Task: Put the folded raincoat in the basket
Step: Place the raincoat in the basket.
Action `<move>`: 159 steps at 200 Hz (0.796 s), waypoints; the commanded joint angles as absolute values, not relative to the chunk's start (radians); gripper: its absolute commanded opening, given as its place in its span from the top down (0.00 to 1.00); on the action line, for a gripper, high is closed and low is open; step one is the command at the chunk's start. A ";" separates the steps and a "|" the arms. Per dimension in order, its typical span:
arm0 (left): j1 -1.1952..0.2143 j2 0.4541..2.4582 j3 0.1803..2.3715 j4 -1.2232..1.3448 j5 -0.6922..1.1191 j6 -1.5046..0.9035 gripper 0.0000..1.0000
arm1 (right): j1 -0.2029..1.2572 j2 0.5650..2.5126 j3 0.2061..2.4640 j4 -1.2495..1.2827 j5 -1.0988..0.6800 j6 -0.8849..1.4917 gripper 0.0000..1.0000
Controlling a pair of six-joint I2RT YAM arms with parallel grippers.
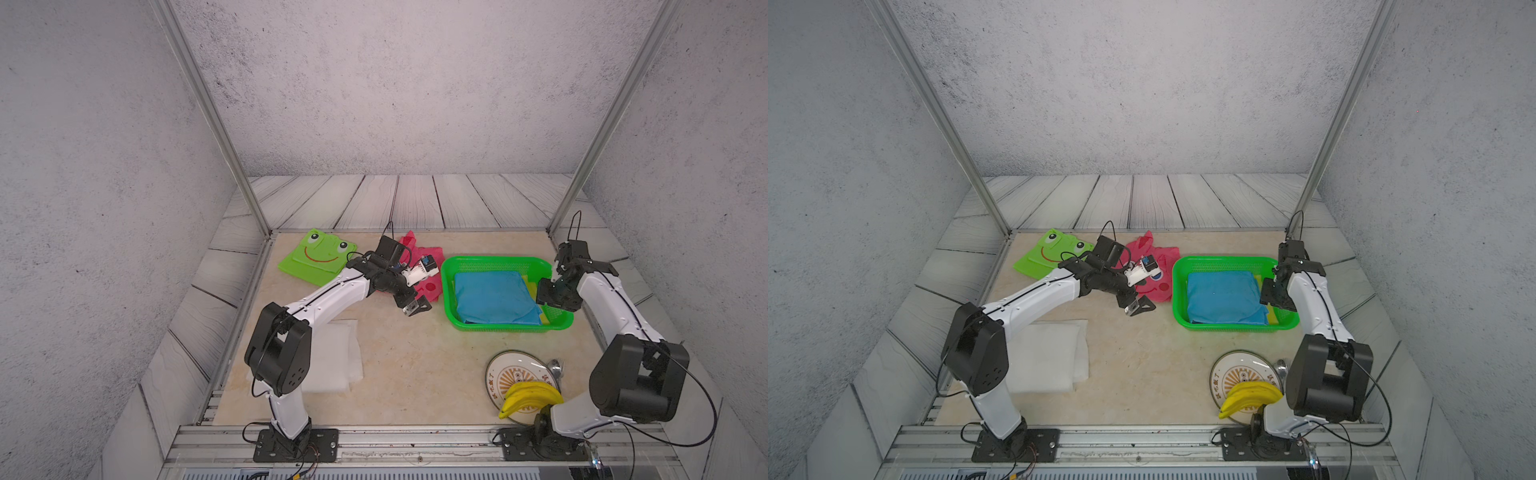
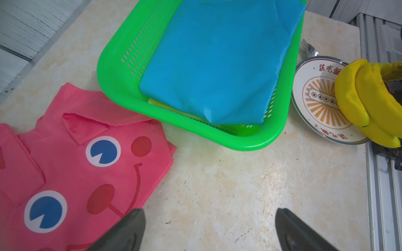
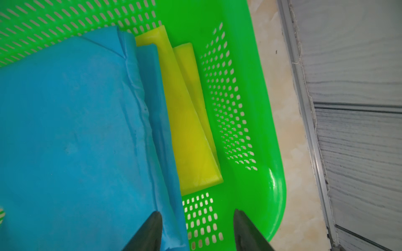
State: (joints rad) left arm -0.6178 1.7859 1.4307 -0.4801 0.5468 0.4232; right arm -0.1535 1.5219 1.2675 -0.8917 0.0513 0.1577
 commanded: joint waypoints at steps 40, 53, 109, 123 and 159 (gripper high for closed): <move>-0.615 1.807 1.419 -0.501 0.541 0.416 0.01 | -0.022 1.577 1.368 -1.160 -0.053 0.145 0.69; -0.615 1.809 1.430 -0.535 0.525 0.420 0.01 | -0.018 1.606 1.342 -1.157 -0.031 0.136 0.71; -0.579 1.773 1.390 -0.573 0.488 0.460 0.01 | -0.011 1.733 1.287 -1.043 -0.025 0.133 0.71; -0.564 1.762 1.377 -0.574 0.492 0.460 0.01 | -0.008 1.755 1.283 -1.001 0.005 0.148 0.71; -0.523 1.737 1.347 -0.568 0.506 0.459 0.01 | 0.001 1.793 1.260 -0.899 0.100 0.167 0.70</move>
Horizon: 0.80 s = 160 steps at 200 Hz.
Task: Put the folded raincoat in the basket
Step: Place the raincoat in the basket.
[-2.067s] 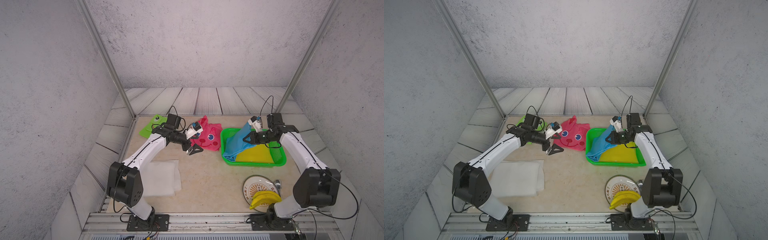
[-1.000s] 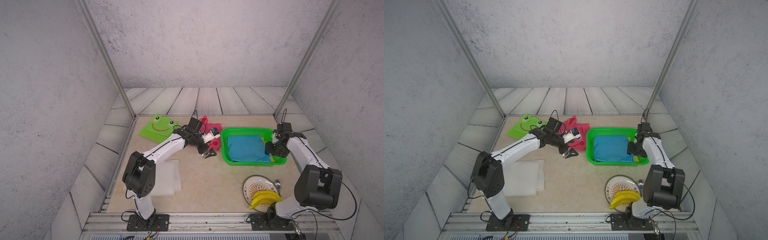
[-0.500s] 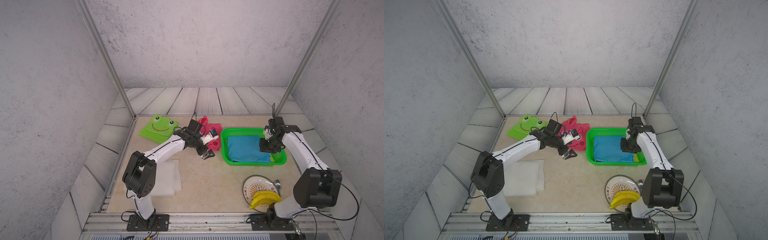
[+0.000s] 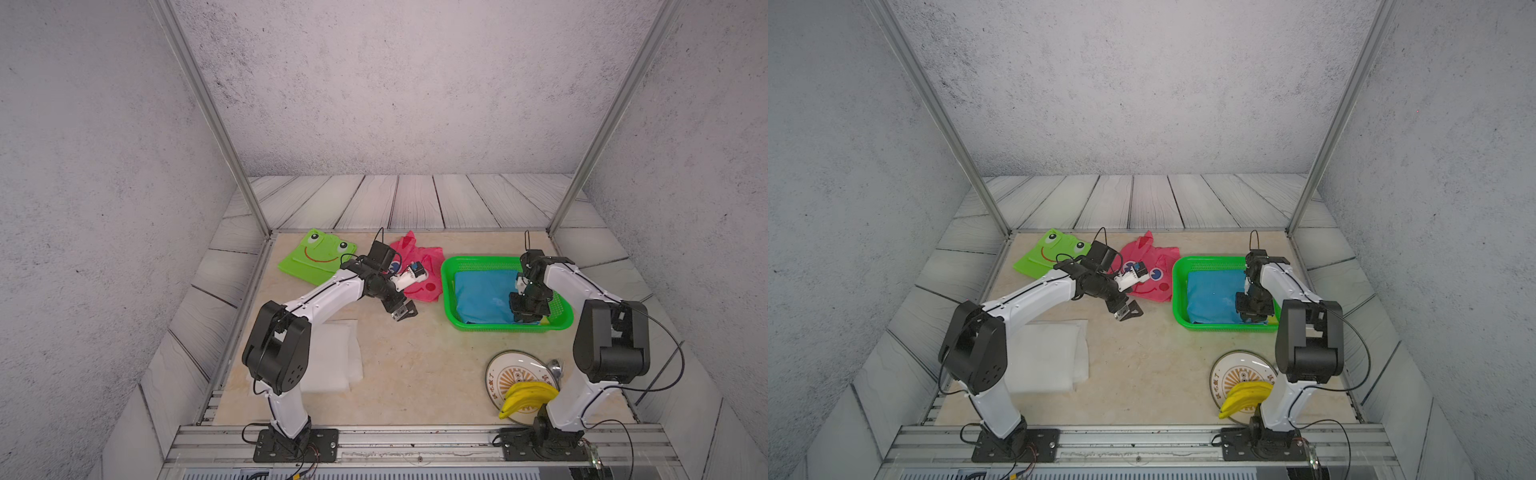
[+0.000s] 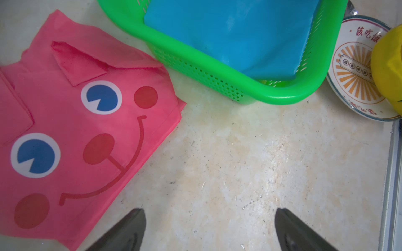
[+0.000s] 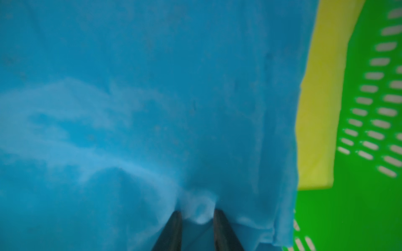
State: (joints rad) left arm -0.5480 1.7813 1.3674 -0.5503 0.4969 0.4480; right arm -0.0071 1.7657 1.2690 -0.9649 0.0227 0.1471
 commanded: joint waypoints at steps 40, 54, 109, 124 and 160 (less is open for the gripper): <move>-0.503 1.727 1.333 -0.557 0.525 0.445 0.01 | 0.015 1.769 1.212 -0.808 0.343 0.170 0.66; -0.503 1.729 1.335 -0.564 0.544 0.446 0.01 | 0.021 1.765 1.244 -0.854 0.338 0.185 0.66; -0.469 1.716 1.324 -0.571 0.514 0.449 0.01 | 0.074 1.561 1.313 -0.931 0.055 0.207 0.61; -0.435 1.698 1.307 -0.564 0.505 0.454 0.01 | 0.099 1.561 1.324 -0.935 -0.137 0.196 0.62; -0.352 1.646 1.261 -0.613 0.433 0.514 0.01 | 0.182 1.688 1.414 -1.073 -0.153 0.182 0.66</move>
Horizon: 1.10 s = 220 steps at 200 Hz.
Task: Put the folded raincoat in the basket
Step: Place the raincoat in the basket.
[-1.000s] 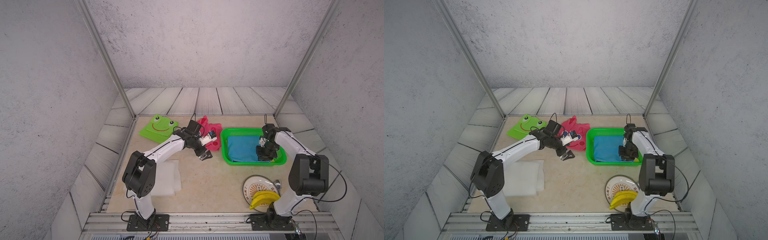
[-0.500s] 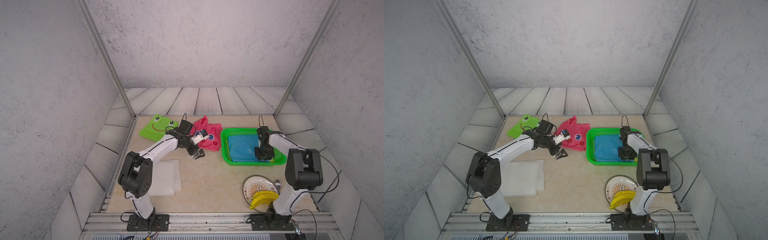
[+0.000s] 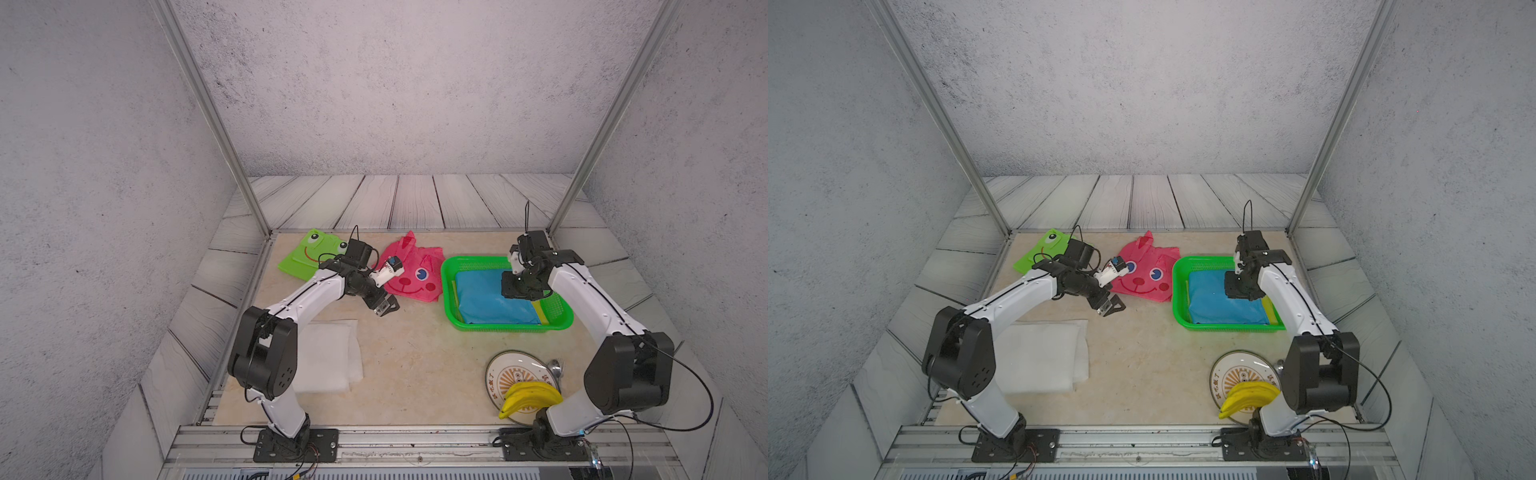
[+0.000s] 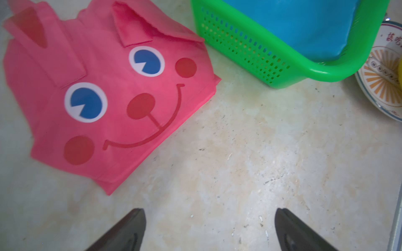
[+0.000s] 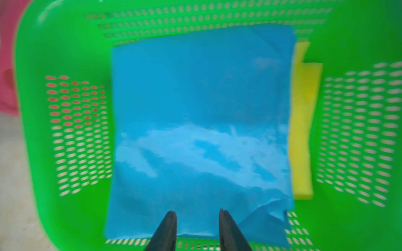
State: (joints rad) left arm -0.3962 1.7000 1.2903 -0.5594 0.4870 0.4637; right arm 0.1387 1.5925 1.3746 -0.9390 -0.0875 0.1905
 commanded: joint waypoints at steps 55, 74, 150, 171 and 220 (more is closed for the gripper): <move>-0.235 1.544 1.162 -0.716 0.302 0.544 0.01 | 0.223 1.811 1.350 -1.061 -0.094 0.172 0.68; -0.203 1.478 1.090 -0.676 0.244 0.554 0.00 | 0.225 1.852 1.323 -0.992 -0.080 0.192 0.68; -0.065 1.386 1.011 -0.686 0.036 0.512 0.00 | 0.240 1.805 1.234 -0.687 0.138 0.298 0.64; -0.059 1.385 1.025 -0.705 -0.107 0.479 0.00 | 0.244 1.666 1.196 -0.653 0.258 0.304 0.62; 0.016 1.379 1.073 -0.826 -0.168 0.375 0.01 | 0.308 1.481 1.273 -0.691 0.308 0.223 0.57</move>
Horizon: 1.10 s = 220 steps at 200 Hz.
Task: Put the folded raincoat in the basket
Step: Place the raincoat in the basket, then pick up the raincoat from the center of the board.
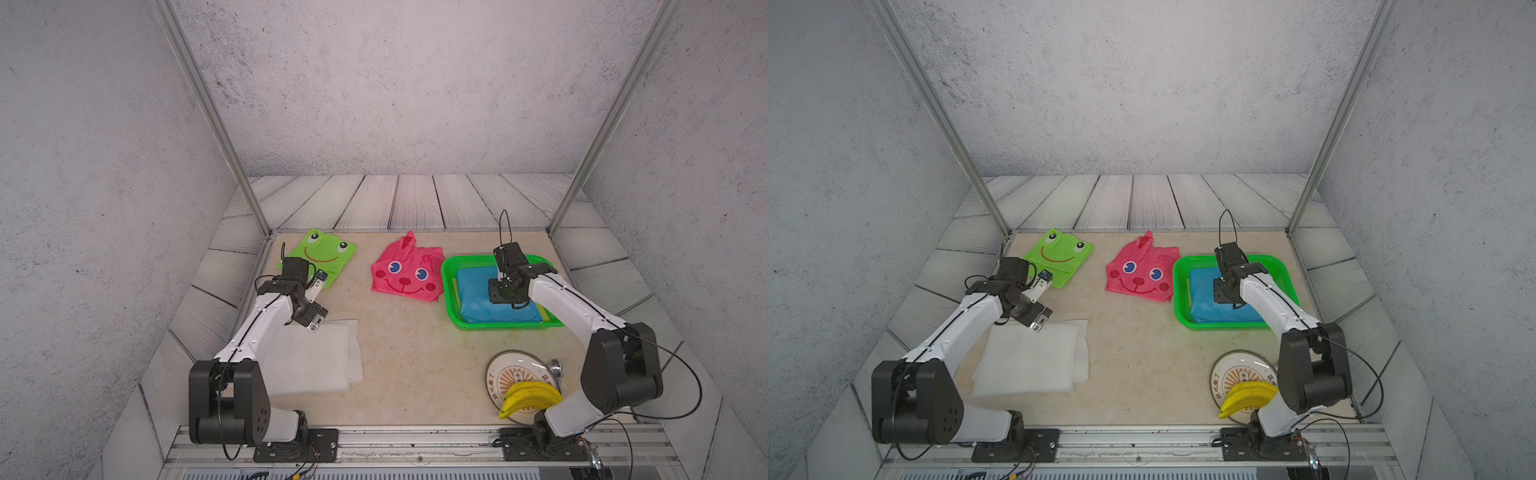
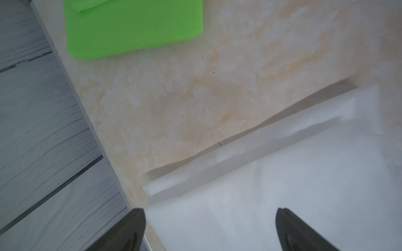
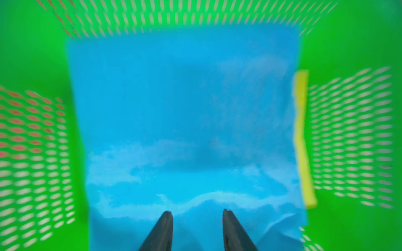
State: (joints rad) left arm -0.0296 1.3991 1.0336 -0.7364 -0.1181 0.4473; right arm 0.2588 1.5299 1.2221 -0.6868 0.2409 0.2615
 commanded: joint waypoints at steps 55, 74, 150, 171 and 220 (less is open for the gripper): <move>0.167 1.398 1.059 -0.934 -0.097 0.376 0.00 | 0.570 1.464 1.317 -0.558 0.036 0.018 0.55; 0.224 1.450 1.072 -0.975 -0.029 0.346 0.01 | 0.664 1.536 1.322 -0.448 -0.127 0.001 0.52; 0.268 1.519 1.019 -0.905 0.000 0.294 0.00 | 0.893 2.057 1.724 -0.388 -0.332 0.054 0.00; 0.268 1.540 1.011 -0.896 0.013 0.308 0.00 | 0.894 2.187 1.824 -0.357 -0.365 0.127 0.00; 0.267 1.586 0.999 -0.883 0.015 0.322 0.02 | 0.896 2.464 2.105 -0.429 -0.483 0.232 0.00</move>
